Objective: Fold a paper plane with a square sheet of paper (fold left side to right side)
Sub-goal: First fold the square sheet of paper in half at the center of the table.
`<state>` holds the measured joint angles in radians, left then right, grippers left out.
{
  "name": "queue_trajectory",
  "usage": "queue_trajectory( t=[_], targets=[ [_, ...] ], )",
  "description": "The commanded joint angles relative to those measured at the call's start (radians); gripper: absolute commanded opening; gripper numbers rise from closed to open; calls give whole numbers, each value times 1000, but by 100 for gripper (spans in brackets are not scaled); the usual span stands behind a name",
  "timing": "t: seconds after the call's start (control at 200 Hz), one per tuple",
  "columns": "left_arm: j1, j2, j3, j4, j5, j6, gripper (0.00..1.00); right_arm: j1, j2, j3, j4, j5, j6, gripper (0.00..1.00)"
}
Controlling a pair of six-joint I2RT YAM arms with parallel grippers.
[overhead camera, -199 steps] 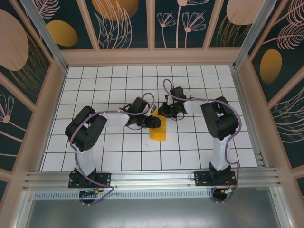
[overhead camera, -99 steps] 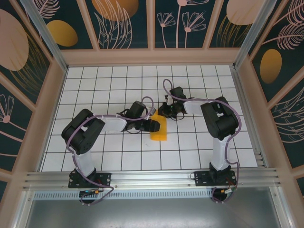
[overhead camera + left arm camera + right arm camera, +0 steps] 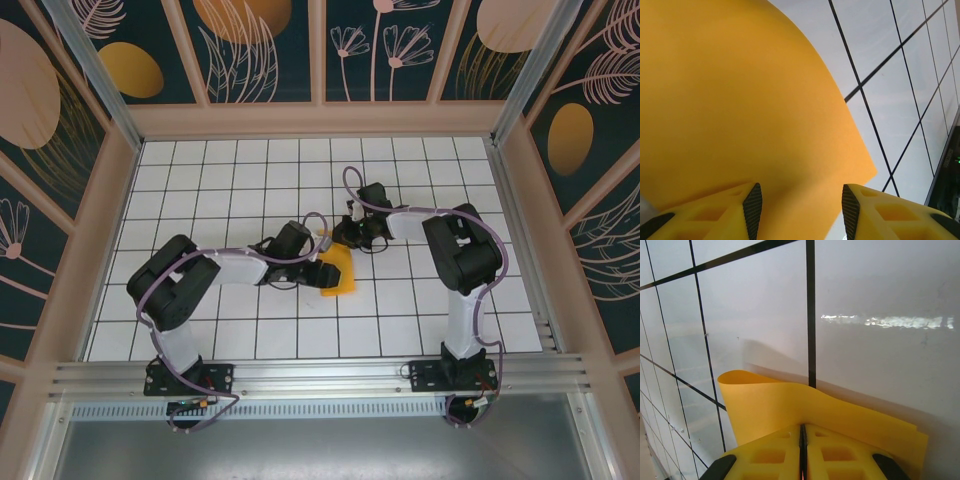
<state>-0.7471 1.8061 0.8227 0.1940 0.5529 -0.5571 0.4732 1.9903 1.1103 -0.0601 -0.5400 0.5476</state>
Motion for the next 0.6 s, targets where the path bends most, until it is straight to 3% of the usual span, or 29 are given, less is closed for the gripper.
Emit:
queue_trajectory(
  t=[0.0,0.596],
  targets=[
    [-30,-4,-36,-84,53,-29,49,28,70,-45,-90,89,-18,12],
    [-62,-42,-139,-37,47,-83,49,27,75,-43,-90,87,-20,12]
  ],
)
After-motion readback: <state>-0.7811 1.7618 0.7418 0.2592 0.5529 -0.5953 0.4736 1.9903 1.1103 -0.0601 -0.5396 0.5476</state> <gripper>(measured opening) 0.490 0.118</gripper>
